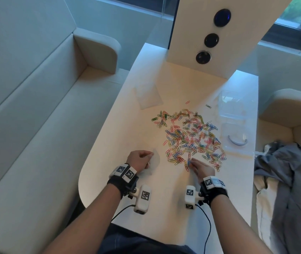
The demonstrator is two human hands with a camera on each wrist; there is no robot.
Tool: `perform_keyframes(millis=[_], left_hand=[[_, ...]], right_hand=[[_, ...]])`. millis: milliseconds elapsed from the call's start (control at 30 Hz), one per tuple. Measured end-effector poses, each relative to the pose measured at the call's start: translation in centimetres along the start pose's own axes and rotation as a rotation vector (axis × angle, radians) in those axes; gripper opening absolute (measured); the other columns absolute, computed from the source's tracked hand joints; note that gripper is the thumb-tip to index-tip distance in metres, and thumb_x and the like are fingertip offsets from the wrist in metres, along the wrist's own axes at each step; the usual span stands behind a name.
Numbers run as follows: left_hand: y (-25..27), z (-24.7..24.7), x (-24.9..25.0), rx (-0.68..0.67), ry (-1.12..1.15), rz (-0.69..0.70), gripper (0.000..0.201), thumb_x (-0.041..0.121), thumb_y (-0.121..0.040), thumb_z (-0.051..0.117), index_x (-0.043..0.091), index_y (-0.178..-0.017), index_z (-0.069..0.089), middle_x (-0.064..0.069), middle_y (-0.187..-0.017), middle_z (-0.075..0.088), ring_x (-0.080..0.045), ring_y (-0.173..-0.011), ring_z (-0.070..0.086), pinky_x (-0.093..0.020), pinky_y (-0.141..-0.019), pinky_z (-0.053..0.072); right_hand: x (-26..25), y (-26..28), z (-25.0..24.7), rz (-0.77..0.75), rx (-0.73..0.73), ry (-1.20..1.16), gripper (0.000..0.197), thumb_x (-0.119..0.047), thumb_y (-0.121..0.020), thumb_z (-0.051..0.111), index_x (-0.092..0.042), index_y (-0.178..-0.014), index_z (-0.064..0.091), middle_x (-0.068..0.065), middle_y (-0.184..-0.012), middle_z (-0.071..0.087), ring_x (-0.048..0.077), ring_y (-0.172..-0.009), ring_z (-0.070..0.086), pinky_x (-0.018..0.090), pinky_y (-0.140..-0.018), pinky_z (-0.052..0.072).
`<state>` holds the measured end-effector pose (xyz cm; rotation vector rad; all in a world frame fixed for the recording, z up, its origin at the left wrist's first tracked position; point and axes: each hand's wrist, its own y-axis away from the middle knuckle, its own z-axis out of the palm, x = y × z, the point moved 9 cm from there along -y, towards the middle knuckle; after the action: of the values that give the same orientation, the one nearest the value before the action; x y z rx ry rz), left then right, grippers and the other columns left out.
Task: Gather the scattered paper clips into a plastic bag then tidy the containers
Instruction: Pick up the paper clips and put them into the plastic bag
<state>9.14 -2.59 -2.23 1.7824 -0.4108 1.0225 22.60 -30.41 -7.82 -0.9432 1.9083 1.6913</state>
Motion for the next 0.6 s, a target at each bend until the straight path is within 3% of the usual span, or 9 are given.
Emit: perform_keyframes(millis=[100,167,267,400,500,600], left_hand=[[-0.2,1.5,0.0,-0.022,0.011,-0.011,0.017,0.018,-0.088,0.069,0.006,-0.099,0.075,-0.002,-0.056,0.062,-0.015,-0.051,0.052,-0.03,-0.067,0.051],[-0.2,2.6,0.2,-0.031,0.012,-0.015,0.017,0.017,-0.088,0.068,0.006,-0.1,0.074,-0.001,-0.053,0.06,-0.013,-0.049,0.051,-0.027,-0.064,0.05],[0.0,4.1,0.7,-0.056,0.001,0.012,0.015,0.015,-0.09,0.066,0.006,-0.1,0.073,-0.005,-0.059,0.06,-0.011,-0.05,0.051,-0.027,-0.065,0.051],[0.3,5.3,1.2,-0.103,-0.026,0.063,0.013,0.015,-0.09,0.065,0.023,-0.086,0.076,-0.008,-0.068,0.068,-0.016,-0.06,0.058,-0.033,-0.075,0.057],[0.4,5.8,1.3,-0.118,-0.033,0.081,0.014,0.012,-0.09,0.064,0.013,-0.097,0.076,-0.008,-0.068,0.067,-0.015,-0.058,0.058,-0.03,-0.072,0.057],[0.4,6.2,1.4,-0.138,-0.041,0.091,0.017,0.01,-0.091,0.063,0.01,-0.104,0.074,-0.007,-0.068,0.067,-0.013,-0.057,0.06,-0.026,-0.069,0.056]], right_hand=[[-0.7,2.5,3.5,0.146,-0.23,-0.463,0.023,0.004,-0.09,0.058,0.006,-0.113,0.06,0.013,-0.112,0.065,0.019,-0.099,0.064,0.021,-0.078,0.058],[-1.9,4.7,5.7,0.157,-0.36,-0.544,0.021,0.008,-0.089,0.057,0.01,-0.109,0.062,0.018,-0.106,0.069,0.022,-0.101,0.066,0.023,-0.078,0.059],[-2.9,6.8,7.9,0.053,-0.451,-0.334,0.018,0.012,-0.086,0.059,0.013,-0.103,0.064,0.019,-0.095,0.072,0.023,-0.09,0.07,0.023,-0.075,0.059],[-3.8,7.2,8.3,-0.213,-0.341,0.134,0.021,0.007,-0.078,0.07,0.0,-0.098,0.074,0.015,-0.093,0.074,0.025,-0.09,0.07,0.03,-0.083,0.058],[-4.0,7.6,8.6,-0.295,-0.292,0.29,0.031,0.012,-0.083,0.061,-0.001,-0.11,0.069,0.013,-0.096,0.074,0.025,-0.092,0.071,0.036,-0.087,0.058],[-5.3,8.5,8.3,-0.477,-0.215,0.538,0.028,0.006,-0.085,0.058,-0.004,-0.108,0.071,0.008,-0.082,0.074,0.02,-0.073,0.072,0.03,-0.076,0.06]])
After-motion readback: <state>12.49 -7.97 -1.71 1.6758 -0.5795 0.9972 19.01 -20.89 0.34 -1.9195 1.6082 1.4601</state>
